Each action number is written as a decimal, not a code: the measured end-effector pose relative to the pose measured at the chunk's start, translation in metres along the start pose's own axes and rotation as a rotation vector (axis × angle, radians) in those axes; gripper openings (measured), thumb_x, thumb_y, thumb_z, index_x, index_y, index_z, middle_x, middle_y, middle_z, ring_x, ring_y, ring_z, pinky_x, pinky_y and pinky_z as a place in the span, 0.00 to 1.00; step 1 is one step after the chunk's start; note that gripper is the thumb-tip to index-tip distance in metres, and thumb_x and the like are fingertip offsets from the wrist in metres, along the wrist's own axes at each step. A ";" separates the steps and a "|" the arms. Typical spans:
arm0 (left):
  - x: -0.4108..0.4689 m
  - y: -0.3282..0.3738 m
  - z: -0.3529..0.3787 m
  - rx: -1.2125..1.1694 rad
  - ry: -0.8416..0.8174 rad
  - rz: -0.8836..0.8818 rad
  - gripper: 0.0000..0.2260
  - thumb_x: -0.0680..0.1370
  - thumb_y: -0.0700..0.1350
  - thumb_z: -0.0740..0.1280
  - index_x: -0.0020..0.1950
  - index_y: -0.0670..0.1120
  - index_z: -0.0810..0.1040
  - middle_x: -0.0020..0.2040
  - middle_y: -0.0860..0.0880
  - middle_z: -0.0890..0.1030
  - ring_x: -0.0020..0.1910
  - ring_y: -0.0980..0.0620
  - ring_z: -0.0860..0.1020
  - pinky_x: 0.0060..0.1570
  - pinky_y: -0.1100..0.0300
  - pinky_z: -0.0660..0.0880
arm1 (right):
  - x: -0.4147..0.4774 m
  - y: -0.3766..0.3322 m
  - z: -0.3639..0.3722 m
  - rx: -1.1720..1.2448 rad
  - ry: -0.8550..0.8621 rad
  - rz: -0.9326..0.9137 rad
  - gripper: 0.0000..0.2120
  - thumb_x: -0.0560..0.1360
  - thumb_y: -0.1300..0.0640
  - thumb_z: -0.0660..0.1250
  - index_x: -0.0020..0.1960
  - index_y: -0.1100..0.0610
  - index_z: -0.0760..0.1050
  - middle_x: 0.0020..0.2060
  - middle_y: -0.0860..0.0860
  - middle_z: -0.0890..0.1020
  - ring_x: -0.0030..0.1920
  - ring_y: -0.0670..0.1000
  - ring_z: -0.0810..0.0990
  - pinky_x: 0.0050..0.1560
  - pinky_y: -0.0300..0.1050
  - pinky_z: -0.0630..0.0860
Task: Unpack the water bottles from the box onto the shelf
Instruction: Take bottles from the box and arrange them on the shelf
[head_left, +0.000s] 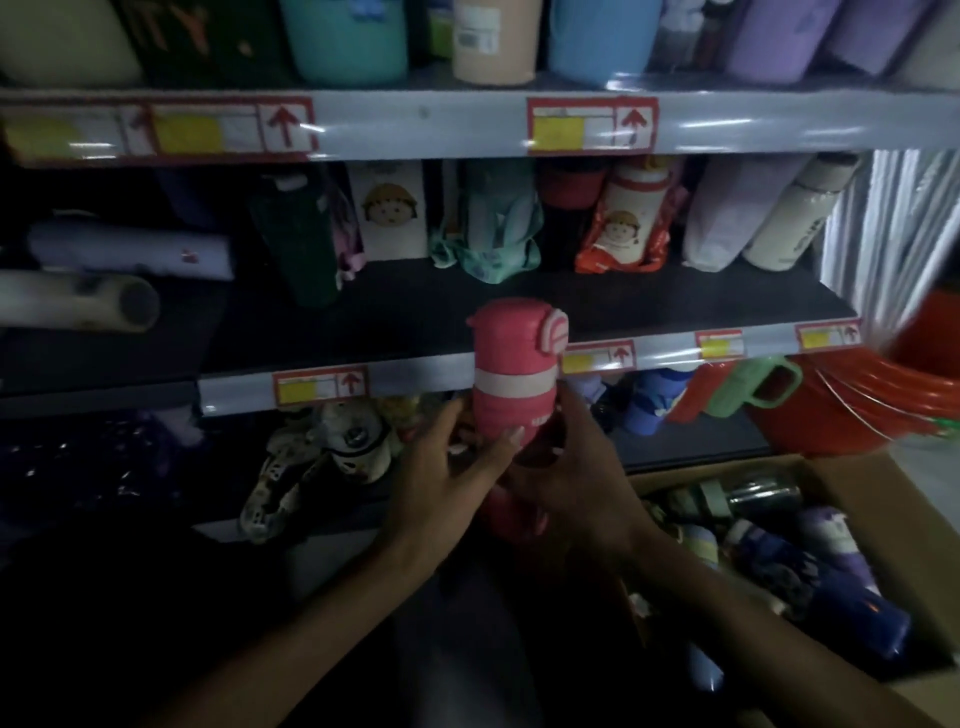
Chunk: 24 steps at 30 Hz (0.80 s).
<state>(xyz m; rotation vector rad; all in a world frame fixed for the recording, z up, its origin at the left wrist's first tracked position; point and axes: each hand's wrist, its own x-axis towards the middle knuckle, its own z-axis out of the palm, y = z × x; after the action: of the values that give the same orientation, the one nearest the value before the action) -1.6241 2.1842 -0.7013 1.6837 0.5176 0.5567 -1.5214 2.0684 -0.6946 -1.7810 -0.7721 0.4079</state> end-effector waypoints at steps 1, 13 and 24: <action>0.003 0.001 -0.006 0.001 0.030 -0.012 0.21 0.72 0.63 0.74 0.63 0.59 0.78 0.54 0.60 0.84 0.54 0.63 0.82 0.53 0.62 0.79 | 0.004 -0.007 0.008 -0.018 -0.008 -0.038 0.29 0.67 0.57 0.80 0.63 0.44 0.73 0.55 0.42 0.83 0.55 0.40 0.83 0.52 0.37 0.79; 0.037 -0.004 -0.064 -0.098 0.186 -0.051 0.24 0.68 0.45 0.82 0.58 0.60 0.77 0.49 0.64 0.85 0.50 0.65 0.83 0.49 0.66 0.80 | 0.031 -0.032 0.064 -0.001 -0.067 -0.175 0.35 0.72 0.66 0.76 0.75 0.52 0.67 0.58 0.42 0.84 0.58 0.41 0.83 0.57 0.42 0.81; 0.074 0.015 -0.122 -0.022 0.151 0.025 0.31 0.68 0.41 0.81 0.65 0.54 0.69 0.53 0.58 0.80 0.48 0.70 0.80 0.43 0.73 0.76 | 0.080 -0.046 0.101 0.071 -0.185 -0.081 0.20 0.70 0.68 0.77 0.59 0.56 0.80 0.45 0.42 0.87 0.46 0.39 0.85 0.41 0.32 0.78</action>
<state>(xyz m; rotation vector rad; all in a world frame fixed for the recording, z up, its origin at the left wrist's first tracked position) -1.6411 2.3209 -0.6614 1.6371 0.5973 0.7092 -1.5392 2.2030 -0.6788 -1.6556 -0.9446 0.5449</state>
